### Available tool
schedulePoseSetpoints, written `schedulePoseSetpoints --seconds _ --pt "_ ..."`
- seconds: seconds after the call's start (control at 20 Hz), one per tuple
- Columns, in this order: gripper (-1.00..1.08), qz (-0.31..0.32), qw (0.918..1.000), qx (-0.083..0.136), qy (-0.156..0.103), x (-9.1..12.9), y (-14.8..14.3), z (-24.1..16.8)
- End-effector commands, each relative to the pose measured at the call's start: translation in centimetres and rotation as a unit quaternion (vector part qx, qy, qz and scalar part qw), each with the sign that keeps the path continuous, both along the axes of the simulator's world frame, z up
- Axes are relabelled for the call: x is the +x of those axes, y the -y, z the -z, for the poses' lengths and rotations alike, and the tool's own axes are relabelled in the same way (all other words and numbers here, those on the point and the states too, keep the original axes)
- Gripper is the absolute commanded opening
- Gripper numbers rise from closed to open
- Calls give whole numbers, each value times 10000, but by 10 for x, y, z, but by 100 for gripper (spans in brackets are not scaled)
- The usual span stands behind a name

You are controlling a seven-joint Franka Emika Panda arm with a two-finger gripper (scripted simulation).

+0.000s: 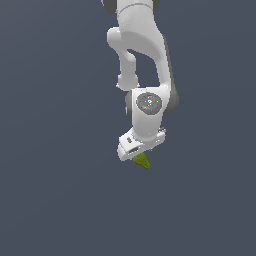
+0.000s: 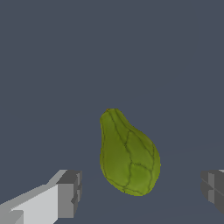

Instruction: Pick up the object and move it to a goal position.

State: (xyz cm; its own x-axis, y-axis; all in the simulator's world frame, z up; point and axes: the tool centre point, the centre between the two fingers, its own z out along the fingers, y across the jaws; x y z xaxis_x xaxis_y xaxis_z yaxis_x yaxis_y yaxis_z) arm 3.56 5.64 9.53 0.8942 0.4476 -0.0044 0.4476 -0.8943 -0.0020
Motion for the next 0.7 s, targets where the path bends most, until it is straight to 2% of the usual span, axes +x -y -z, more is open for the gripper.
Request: schedulePoseSetpoints --seconds 0.0,0.35,0.65 --pt "100 -117 9999 1 19 3 -2 3" --pt "100 -131 9999 1 17 3 -3 8" --pt "100 -149 9999 1 21 2 -3 36"
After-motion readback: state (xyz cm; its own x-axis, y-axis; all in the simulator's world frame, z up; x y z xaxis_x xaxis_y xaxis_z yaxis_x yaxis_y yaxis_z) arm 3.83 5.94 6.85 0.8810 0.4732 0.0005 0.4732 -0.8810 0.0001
